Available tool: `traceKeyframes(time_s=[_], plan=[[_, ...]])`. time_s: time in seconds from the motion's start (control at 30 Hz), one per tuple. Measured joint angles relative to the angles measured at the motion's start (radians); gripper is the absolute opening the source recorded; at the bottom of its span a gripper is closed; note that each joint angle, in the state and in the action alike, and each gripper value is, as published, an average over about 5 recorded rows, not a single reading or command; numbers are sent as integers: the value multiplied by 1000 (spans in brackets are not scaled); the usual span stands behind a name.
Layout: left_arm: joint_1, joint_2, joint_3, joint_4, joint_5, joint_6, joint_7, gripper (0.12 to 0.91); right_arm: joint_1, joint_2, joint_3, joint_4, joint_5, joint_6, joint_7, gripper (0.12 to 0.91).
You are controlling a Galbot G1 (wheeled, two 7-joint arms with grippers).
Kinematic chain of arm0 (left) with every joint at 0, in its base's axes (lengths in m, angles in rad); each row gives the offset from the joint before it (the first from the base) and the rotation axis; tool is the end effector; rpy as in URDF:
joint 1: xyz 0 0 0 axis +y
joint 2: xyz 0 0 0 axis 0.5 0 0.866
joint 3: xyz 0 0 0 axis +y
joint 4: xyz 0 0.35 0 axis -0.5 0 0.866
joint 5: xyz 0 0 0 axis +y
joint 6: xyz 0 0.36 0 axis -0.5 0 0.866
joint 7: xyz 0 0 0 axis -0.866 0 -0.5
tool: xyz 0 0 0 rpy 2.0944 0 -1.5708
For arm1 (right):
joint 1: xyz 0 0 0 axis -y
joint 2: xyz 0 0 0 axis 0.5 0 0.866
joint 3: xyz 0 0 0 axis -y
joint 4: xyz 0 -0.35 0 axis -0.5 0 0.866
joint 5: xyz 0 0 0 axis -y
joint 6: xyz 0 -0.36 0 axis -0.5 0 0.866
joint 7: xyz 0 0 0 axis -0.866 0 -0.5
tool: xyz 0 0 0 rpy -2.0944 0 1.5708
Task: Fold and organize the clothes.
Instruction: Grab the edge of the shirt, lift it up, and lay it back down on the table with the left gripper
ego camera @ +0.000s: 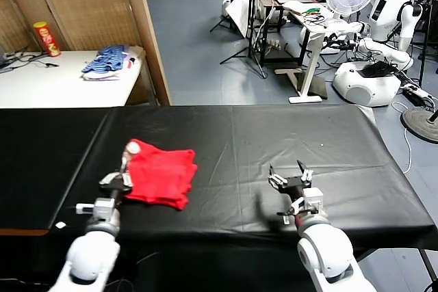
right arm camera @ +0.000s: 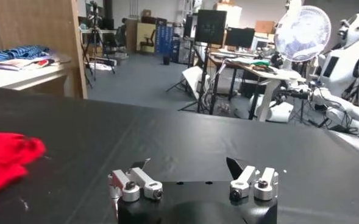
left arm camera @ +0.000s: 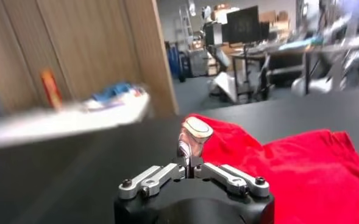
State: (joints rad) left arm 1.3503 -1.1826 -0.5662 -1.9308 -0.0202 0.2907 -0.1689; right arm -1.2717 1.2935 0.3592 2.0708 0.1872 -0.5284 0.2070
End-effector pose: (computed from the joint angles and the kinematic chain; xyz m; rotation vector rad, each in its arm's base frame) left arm 0.2612 0.0978 -0.2924 0.1943 -2.8889 -0.5702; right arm 0.2627 0.0012 -0.2495 0.0785 -2.8474 0.1683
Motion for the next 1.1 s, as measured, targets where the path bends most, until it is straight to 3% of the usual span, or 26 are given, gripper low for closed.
traceKeyframes(time_s=[0.23, 0.43, 0.77, 0.97, 1.03, 1.1], plan=[[31, 149, -91, -57, 81, 52, -5, 154, 7, 8, -9, -7, 0, -1, -3, 798], [54, 177, -79, -144, 40, 72, -5, 154, 2, 9, -16, -15, -1, 0, -5, 798], [13, 34, 173, -184, -337, 72, -5, 154, -17, 4, -1, -16, 1, 4, -31, 798], [-24, -85, 293, -136, -344, 52, 31, 160, -25, -13, -14, -14, 47, 6, -76, 798], [-25, -114, 318, -124, -337, 46, 52, 207, -21, -21, -23, -13, 67, 2, -91, 798], [-26, -137, 337, -118, -333, 40, 75, 303, -16, -29, -32, -13, 88, -5, -107, 798]])
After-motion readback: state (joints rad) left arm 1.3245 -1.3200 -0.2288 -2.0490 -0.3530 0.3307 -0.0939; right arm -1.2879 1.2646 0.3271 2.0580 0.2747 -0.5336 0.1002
